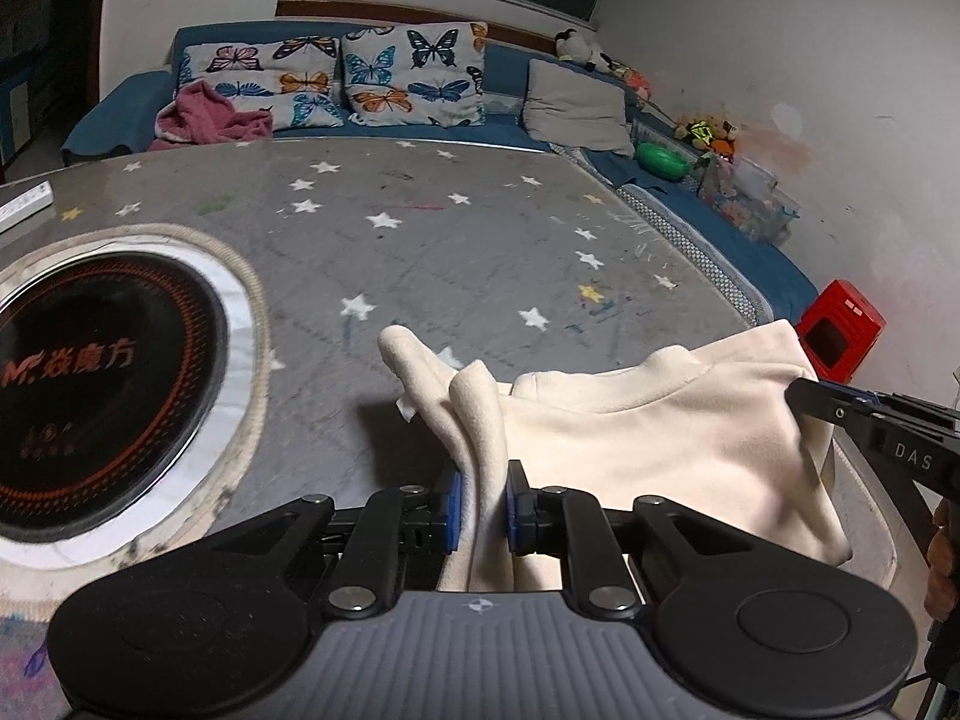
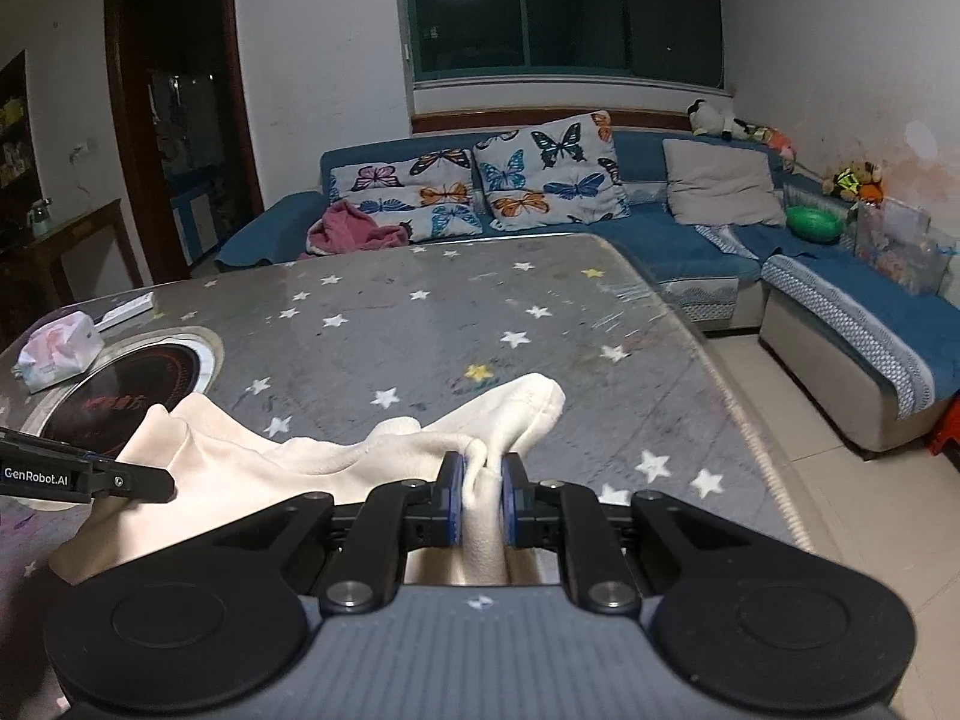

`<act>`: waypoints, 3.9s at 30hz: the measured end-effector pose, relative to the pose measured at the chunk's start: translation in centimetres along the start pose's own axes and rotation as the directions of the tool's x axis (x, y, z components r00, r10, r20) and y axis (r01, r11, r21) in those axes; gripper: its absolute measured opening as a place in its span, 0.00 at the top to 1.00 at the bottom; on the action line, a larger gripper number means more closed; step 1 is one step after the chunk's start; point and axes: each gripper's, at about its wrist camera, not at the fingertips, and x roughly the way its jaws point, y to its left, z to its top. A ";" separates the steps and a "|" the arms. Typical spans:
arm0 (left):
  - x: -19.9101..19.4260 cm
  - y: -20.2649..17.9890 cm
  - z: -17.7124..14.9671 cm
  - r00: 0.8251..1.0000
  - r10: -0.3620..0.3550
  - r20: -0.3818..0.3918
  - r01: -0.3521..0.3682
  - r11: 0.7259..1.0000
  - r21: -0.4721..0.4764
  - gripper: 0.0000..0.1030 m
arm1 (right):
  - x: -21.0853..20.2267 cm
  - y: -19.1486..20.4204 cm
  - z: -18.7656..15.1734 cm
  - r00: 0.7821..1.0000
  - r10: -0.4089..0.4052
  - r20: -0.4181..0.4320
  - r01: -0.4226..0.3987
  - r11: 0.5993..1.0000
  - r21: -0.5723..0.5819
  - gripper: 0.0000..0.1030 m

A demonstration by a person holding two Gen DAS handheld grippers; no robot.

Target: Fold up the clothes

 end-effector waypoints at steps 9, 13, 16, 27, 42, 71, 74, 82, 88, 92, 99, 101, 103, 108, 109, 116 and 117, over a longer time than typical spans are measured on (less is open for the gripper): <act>1.8 -2.1 1.1 1.000 0.007 0.002 -0.007 0.999 0.032 0.85 | 0.9 -1.9 0.8 0.999 -0.054 -0.006 0.054 0.999 0.000 0.89; 2.6 -2.8 1.5 1.000 0.011 0.001 -0.011 0.999 0.043 0.85 | 1.5 -2.5 1.2 0.997 -0.075 -0.009 0.075 0.997 -0.003 0.89; 3.2 -3.1 1.7 1.000 0.015 -0.003 -0.015 0.999 0.048 0.85 | 2.0 -3.1 1.3 0.996 -0.089 -0.014 0.089 0.996 -0.001 0.89; 5.0 -3.3 1.4 0.999 0.031 -0.035 -0.029 0.998 0.057 0.81 | 4.9 -4.6 0.7 0.989 -0.133 -0.071 0.134 0.991 0.012 0.88; 5.3 -1.9 1.1 0.992 0.119 -0.036 -0.116 0.991 0.063 0.33 | 5.8 -5.3 -1.0 0.979 -0.177 -0.101 0.179 0.984 0.013 0.77; 6.3 -3.1 2.2 0.984 0.176 -0.020 -0.173 0.978 0.121 0.00 | 10.6 -1.8 0.1 0.989 -0.059 -0.138 0.058 0.998 -0.013 0.71; 6.6 -3.0 2.2 0.983 0.179 -0.029 -0.175 0.977 0.120 0.00 | 10.6 -1.7 0.3 0.989 -0.063 -0.133 0.062 0.998 -0.016 0.71; 7.1 -2.8 2.1 0.982 0.184 -0.042 -0.178 0.977 0.115 0.00 | 8.9 -0.5 -0.1 0.991 -0.026 -0.129 0.020 0.999 -0.049 0.70; 7.5 -2.8 1.9 0.979 0.196 -0.061 -0.188 0.976 0.112 0.00 | 8.3 0.3 -0.7 0.990 -0.025 -0.136 0.016 0.997 -0.072 0.66; 7.5 -3.0 1.7 0.978 0.203 -0.050 -0.196 0.973 0.122 0.00 | 7.3 1.0 -0.8 0.992 0.000 -0.125 -0.010 0.996 -0.083 0.63; 7.7 -3.0 1.4 0.975 0.214 -0.055 -0.206 0.971 0.119 0.00 | 6.3 1.9 -1.7 0.990 0.017 -0.138 -0.032 0.993 -0.110 0.57; 7.6 -2.9 1.4 0.975 0.214 -0.054 -0.207 0.972 0.115 0.00 | 5.5 1.7 -1.8 0.991 0.021 -0.131 -0.034 0.995 -0.097 0.56; 7.5 -2.8 1.4 0.975 0.214 -0.053 -0.207 0.972 0.111 0.00 | 4.4 1.5 -2.0 0.992 0.017 -0.123 -0.029 0.995 -0.092 0.55; 6.3 -2.5 1.3 0.982 0.185 -0.036 -0.181 0.980 0.086 0.00 | 2.2 0.8 -3.3 0.993 -0.012 -0.117 0.003 0.997 -0.076 0.54; 5.9 -2.6 1.2 0.982 0.185 -0.029 -0.182 0.980 0.086 0.00 | 1.8 0.7 -3.7 0.993 -0.027 -0.113 0.018 0.997 -0.081 0.54; 3.2 -3.4 -0.2 0.987 0.163 0.009 -0.163 0.981 0.106 0.00 | 0.7 0.0 -4.9 0.992 -0.049 -0.117 0.040 0.996 -0.075 0.52; 2.8 -3.5 -0.5 0.988 0.157 0.012 -0.157 0.982 0.107 0.00 | 0.4 0.1 -4.8 0.993 -0.050 -0.110 0.041 0.996 -0.077 0.52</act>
